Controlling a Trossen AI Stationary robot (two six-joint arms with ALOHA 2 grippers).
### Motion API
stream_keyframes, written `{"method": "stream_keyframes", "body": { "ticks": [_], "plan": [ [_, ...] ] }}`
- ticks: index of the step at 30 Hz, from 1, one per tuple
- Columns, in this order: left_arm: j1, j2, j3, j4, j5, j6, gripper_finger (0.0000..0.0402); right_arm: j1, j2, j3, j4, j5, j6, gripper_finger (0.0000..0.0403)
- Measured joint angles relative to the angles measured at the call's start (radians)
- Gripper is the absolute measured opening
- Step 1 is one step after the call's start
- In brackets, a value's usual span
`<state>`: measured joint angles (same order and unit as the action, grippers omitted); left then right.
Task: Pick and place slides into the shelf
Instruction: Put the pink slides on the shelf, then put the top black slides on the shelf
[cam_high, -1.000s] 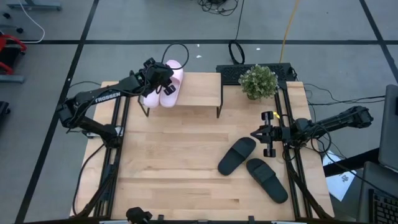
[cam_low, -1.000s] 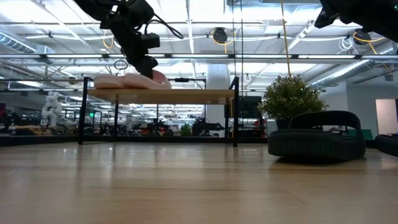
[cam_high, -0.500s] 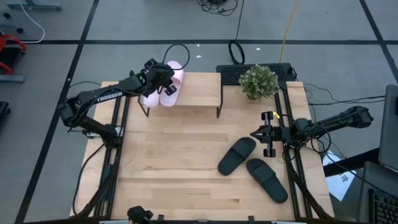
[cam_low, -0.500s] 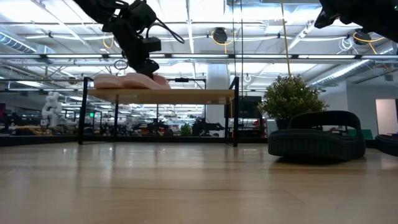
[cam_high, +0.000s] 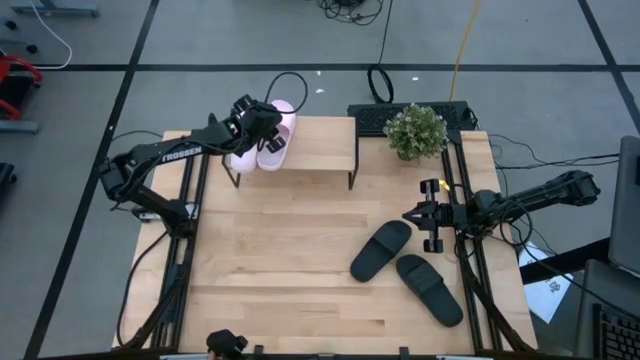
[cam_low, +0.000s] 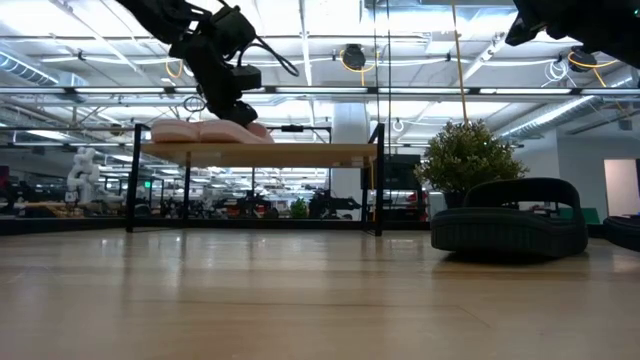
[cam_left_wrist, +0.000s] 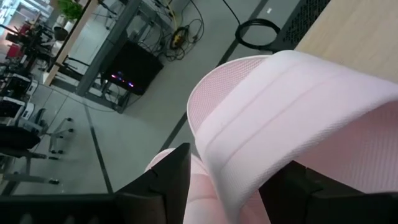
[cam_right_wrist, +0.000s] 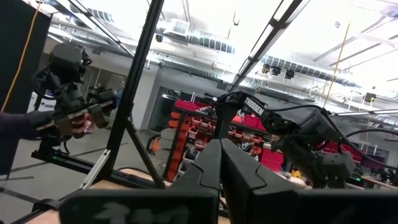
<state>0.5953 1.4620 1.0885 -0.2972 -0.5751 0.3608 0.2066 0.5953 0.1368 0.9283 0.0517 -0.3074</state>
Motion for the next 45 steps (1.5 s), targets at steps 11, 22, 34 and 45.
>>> {"method": "stream_keyframes", "body": {
  "ticks": [11,22,34,45],
  "plan": [
    [-0.036,-0.004,0.0,-0.02,-0.002,-0.003,0.0175,0.0,0.0,0.0,-0.019,0.0,0.0,0.0],
    [-0.08,-0.012,0.0,-0.037,-0.063,-0.001,0.0175,0.0,0.0,0.0,-0.023,0.0,0.0,0.0],
    [-0.187,-0.115,0.0,-0.219,-0.086,-0.093,0.0175,0.0,0.0,0.0,-0.022,0.003,0.0,0.0],
    [-0.526,-0.389,0.0,-0.314,-0.092,-0.188,0.0175,0.001,0.012,0.0,-0.117,0.004,0.071,0.0]
  ]
}}
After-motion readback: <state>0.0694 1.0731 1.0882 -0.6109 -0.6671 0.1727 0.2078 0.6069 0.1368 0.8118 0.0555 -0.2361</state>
